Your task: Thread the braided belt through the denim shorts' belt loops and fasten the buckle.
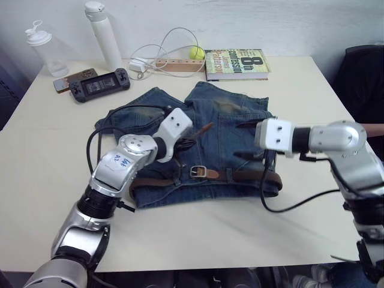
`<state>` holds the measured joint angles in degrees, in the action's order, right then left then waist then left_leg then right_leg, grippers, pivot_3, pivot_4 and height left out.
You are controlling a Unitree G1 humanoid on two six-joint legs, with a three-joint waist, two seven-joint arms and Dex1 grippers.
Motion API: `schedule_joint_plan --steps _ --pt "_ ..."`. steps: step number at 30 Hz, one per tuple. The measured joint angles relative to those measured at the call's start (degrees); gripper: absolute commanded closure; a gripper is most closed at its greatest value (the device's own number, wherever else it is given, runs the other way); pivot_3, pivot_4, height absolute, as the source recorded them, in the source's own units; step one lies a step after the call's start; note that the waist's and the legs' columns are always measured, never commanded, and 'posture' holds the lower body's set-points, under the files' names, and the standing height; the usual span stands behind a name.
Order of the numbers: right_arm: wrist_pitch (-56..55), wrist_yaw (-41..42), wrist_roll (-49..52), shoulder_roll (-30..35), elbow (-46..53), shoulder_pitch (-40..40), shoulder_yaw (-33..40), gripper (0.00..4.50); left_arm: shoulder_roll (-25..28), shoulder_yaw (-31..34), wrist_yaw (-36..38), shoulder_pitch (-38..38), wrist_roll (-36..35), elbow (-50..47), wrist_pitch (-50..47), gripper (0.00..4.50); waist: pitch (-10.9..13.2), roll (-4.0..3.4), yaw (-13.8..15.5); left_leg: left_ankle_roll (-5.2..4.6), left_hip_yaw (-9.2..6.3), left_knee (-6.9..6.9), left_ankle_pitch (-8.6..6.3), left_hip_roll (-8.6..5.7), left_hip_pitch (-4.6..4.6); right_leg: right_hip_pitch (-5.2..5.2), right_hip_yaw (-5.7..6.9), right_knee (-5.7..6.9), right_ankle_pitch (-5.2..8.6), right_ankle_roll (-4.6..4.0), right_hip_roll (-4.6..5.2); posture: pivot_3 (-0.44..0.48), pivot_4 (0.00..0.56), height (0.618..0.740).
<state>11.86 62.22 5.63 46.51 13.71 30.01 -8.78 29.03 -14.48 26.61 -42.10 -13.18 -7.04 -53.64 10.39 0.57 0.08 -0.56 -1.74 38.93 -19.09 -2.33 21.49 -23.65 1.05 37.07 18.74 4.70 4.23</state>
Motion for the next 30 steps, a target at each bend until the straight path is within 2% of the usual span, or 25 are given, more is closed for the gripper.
schedule_joint_plan --steps 4,8,13,18,21,28,29,30 --pt "0.5 -3.3 -1.5 -2.8 5.1 -5.4 -2.3 0.02 0.6 0.3 1.4 -0.3 0.3 1.3 0.2 4.50 0.0 0.00 0.1 0.00 -0.03 0.02 0.00 -0.01 0.00 0.01 0.02 0.02 0.00 0.00 0.01 0.000 0.150 0.735" --pt "-4.4 -8.6 -7.7 -4.8 3.9 -10.4 -5.5 0.02 1.2 0.4 2.6 -1.2 0.7 2.6 0.7 4.50 0.0 0.00 0.1 0.00 -0.03 0.04 0.00 -0.03 0.00 0.00 0.01 0.04 0.00 0.01 0.01 0.000 0.150 0.735" --pt "-13.6 -14.0 -15.4 -5.9 -0.7 -10.4 -7.5 0.02 1.4 0.4 3.9 -1.4 0.9 2.9 0.6 4.50 0.0 0.00 -0.2 0.00 0.01 0.05 0.00 -0.02 0.00 -0.05 -0.02 0.19 0.00 0.01 -0.02 0.000 0.150 0.735" --pt "-16.9 -17.7 -18.6 -9.5 -3.1 -9.5 -8.2 0.02 1.9 0.5 4.8 -1.3 0.9 2.6 0.2 4.50 0.0 0.00 -0.2 0.00 0.00 0.07 0.00 -0.02 0.00 -0.06 -0.03 0.36 0.00 0.01 -0.02 0.000 0.150 0.735" --pt "-17.0 -18.6 -19.1 -10.9 -3.4 -9.5 -8.5 0.79 2.3 1.6 5.0 -0.6 0.8 2.3 0.0 4.50 0.0 0.00 -0.2 0.00 0.00 0.07 0.00 -0.02 0.00 -0.06 -0.03 0.36 0.00 0.01 -0.03 0.000 0.150 0.735" --pt "-13.6 -19.2 -16.7 -14.3 -3.4 -11.5 -7.6 4.17 2.2 6.9 7.2 3.9 -2.2 -1.2 1.5 4.50 0.0 -0.01 -0.2 0.00 0.00 0.07 0.00 -0.01 0.00 -0.06 -0.03 0.37 0.00 0.01 -0.02 0.000 0.150 0.735" --pt "-12.3 -19.4 -15.7 -15.0 -3.4 -11.9 -7.2 4.47 2.4 7.1 7.8 4.7 -2.4 -1.8 2.3 4.50 0.0 -0.01 -0.2 0.00 0.00 0.07 0.00 -0.01 -0.01 -0.06 -0.03 0.38 0.00 0.01 -0.02 0.000 0.150 0.735" --pt "-9.5 -20.3 -13.8 -17.2 -3.2 -12.3 -5.6 4.47 3.0 7.1 8.5 5.9 -2.4 -2.1 3.9 4.50 0.0 0.00 -0.3 0.01 0.00 0.08 0.00 0.00 -0.01 -0.05 -0.03 0.38 0.00 0.01 -0.03 0.000 0.150 0.735"
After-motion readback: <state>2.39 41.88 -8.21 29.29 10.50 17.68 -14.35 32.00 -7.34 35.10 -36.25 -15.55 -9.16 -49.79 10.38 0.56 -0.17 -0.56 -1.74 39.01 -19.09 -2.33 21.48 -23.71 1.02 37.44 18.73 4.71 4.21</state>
